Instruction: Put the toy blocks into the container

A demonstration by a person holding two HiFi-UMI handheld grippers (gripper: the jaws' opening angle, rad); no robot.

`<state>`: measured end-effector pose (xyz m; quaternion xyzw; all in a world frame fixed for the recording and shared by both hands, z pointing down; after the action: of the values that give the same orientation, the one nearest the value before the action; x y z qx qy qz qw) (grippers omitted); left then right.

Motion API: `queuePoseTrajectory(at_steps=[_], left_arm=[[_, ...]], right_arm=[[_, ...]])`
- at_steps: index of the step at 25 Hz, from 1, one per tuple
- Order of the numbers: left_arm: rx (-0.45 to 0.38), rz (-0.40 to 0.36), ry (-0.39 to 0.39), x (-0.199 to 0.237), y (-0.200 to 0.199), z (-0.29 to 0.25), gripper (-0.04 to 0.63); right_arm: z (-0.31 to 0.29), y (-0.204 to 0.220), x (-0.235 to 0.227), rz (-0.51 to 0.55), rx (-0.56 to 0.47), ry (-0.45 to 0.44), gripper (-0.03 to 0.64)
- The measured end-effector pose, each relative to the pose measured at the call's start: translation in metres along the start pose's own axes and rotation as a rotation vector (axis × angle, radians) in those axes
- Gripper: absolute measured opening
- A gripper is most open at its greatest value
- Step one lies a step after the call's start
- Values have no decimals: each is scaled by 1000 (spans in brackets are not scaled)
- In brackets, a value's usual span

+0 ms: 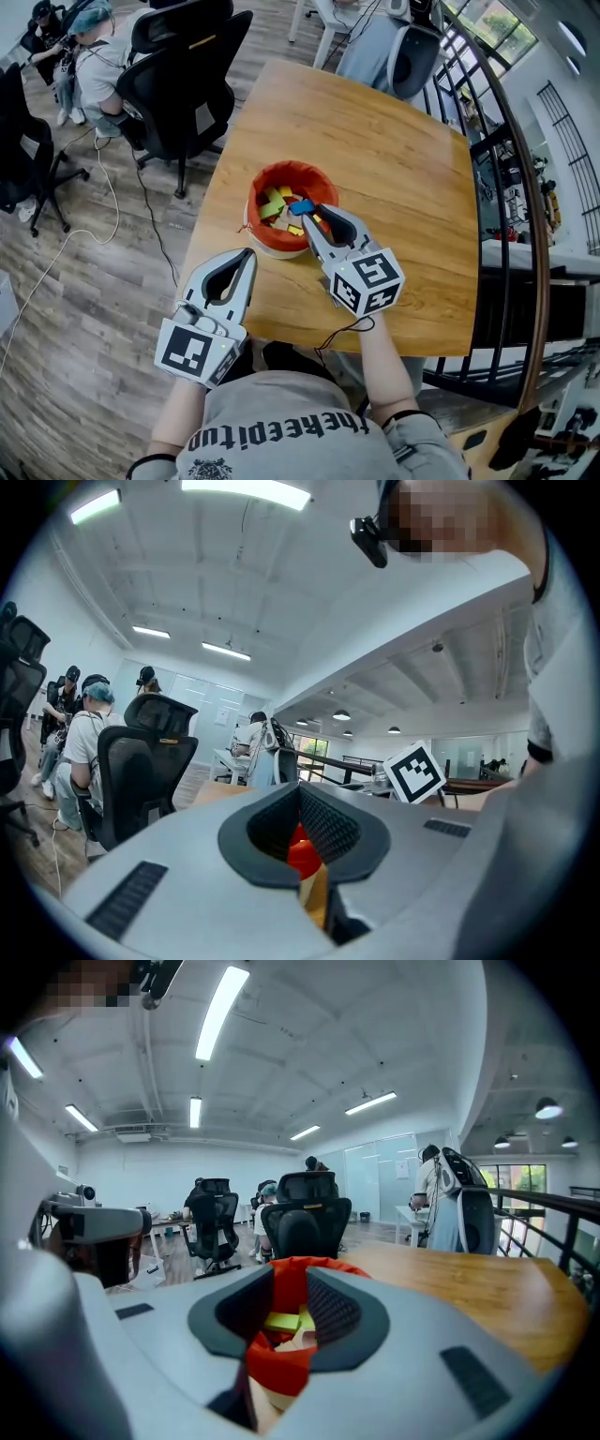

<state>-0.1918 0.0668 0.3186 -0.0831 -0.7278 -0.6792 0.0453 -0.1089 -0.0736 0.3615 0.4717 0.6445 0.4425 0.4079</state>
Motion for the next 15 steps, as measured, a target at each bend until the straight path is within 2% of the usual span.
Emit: queuePoseTrajectory(at_steps=[5,15], left_arm=[[0,-5,21,-2,-1,-3,14],[19,-9,94,-11,0,-13,14]], right_arm=[[2,0,8,9,3,-29,19],[6,-3,32,49,15,-79,11]])
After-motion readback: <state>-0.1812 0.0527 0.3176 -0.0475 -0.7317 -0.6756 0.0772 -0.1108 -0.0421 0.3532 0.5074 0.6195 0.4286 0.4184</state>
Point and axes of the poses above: the fingertips, and each gripper's own axes: z backward along the fingers, x to its left, y out of its underside, the point moved 3 cm from there along z, backward along the fingers, and after that the axes turned 13 degrees about -y, right-handed, at the moved point
